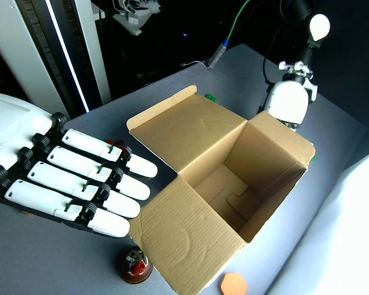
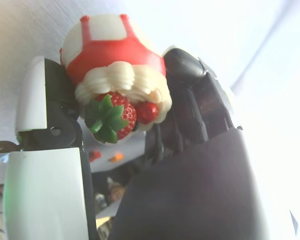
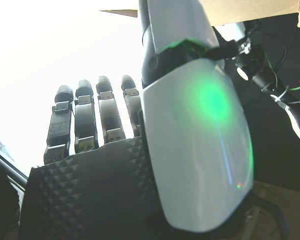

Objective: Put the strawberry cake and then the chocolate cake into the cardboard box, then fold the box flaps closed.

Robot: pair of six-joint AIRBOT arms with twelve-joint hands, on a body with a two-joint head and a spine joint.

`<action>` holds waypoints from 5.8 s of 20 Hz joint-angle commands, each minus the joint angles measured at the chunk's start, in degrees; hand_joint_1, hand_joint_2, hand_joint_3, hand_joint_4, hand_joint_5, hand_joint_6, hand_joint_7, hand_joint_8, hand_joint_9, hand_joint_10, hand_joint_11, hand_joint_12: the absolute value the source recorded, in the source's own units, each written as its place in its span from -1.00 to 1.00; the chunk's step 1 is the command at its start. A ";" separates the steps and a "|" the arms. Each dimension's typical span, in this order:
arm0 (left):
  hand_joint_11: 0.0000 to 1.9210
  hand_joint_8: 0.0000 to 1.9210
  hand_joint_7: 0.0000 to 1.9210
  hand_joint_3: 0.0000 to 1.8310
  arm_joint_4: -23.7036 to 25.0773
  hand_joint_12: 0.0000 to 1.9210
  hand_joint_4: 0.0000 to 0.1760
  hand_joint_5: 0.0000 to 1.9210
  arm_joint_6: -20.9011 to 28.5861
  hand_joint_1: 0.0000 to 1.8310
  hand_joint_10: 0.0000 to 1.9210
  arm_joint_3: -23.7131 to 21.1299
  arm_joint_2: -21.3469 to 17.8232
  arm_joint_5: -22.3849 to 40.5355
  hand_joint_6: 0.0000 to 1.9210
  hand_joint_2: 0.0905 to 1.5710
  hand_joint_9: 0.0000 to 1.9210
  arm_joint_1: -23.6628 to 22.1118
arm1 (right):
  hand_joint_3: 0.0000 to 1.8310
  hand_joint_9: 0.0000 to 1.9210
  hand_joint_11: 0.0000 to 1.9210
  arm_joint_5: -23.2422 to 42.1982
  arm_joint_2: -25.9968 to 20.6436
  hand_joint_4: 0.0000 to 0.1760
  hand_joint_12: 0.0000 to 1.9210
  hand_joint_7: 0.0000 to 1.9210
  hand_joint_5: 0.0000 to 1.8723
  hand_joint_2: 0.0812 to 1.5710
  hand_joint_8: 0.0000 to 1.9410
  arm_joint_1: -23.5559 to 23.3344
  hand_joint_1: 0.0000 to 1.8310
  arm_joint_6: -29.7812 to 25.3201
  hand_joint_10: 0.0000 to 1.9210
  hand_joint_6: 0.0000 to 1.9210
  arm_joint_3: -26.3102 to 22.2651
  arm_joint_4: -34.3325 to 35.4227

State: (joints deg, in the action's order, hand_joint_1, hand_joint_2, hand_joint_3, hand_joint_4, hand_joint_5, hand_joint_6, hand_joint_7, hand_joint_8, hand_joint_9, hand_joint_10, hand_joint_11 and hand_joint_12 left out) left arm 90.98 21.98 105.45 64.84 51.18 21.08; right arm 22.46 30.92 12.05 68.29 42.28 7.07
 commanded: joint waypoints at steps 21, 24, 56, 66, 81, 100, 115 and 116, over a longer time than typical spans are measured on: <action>-0.72 0.77 -0.48 -1.00 26.72 1.00 -1.00 -0.69 8.77 0.56 0.81 -4.13 -6.28 6.01 0.57 0.66 -0.43 -30.64 | -0.99 -0.92 -1.00 6.93 -0.93 -0.60 -0.83 -0.93 -0.99 0.17 -1.00 -1.02 0.21 0.29 -0.99 -1.00 0.14 0.11; -0.71 0.78 -0.51 -1.00 28.95 1.00 -1.00 -0.67 8.84 0.57 0.80 -4.91 -5.40 6.16 0.41 0.66 -0.41 -33.03 | -1.00 -0.92 -1.00 6.65 -0.93 -0.62 -0.75 -0.96 -1.00 0.16 -1.00 -1.02 0.23 0.11 -1.00 -1.00 0.14 0.12; -0.65 0.85 -0.58 -1.00 31.97 1.00 -1.00 -0.62 13.64 0.33 0.88 2.69 17.94 10.29 0.98 0.80 -0.49 -32.67 | -0.99 -0.94 -0.99 6.52 -0.87 -0.87 -0.99 -0.99 -1.00 0.28 -1.00 -1.21 0.09 0.00 -0.99 -1.00 0.15 0.13; -0.69 0.85 -0.57 -1.00 32.23 1.00 -1.00 -0.79 13.06 0.56 0.90 4.12 19.53 9.77 0.68 0.71 -0.49 -31.40 | -1.00 -0.92 -0.98 3.98 -0.41 -0.75 -0.99 -0.96 -0.98 0.25 -0.99 -1.24 0.16 -0.01 -0.98 -0.99 1.37 8.99; -1.00 -1.00 -0.90 -1.00 32.56 0.10 -0.09 -0.90 12.51 -0.31 -0.82 4.95 19.68 9.45 -0.99 0.17 -0.89 -31.86 | -1.00 -0.88 -1.00 -5.66 3.32 -0.73 -0.38 -0.95 -1.00 0.27 -1.00 -1.24 0.06 0.35 -0.99 -1.00 8.63 26.77; -1.00 -0.99 -0.85 -0.99 35.35 -0.01 -0.24 -0.93 14.05 -0.57 -0.97 1.44 8.12 12.76 -1.00 0.26 -0.76 -36.73 | -1.00 -0.95 -1.00 -3.24 18.44 -0.78 -0.81 -0.95 -1.00 0.13 -1.00 8.96 0.30 0.67 -1.00 -1.00 23.18 40.59; -1.00 -1.00 -0.83 -1.00 36.65 0.01 -0.32 -0.91 15.31 -0.54 -0.99 -7.36 -10.85 15.06 -1.00 0.25 -0.74 -29.68 | -1.00 -0.95 -1.00 -0.40 33.50 -0.79 -0.85 -0.95 -1.00 0.13 -1.00 9.83 0.30 2.00 -0.99 -1.00 35.18 40.66; -1.00 -1.00 -0.83 -1.00 34.57 0.04 -0.36 -0.92 14.63 -0.53 -0.99 -8.42 -11.94 14.00 -1.00 0.25 -0.73 -27.64 | -1.00 -0.95 -1.00 -0.36 33.76 -0.77 -0.85 -0.96 -0.99 0.13 -1.00 9.82 0.29 2.02 -1.00 -1.00 35.39 40.66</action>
State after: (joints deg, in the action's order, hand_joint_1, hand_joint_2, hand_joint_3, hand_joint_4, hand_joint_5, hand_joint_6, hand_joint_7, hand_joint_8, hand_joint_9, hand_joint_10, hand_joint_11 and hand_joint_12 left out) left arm 130.02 36.82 96.55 53.17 67.31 -5.17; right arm 16.75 65.45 22.11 70.39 77.25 48.25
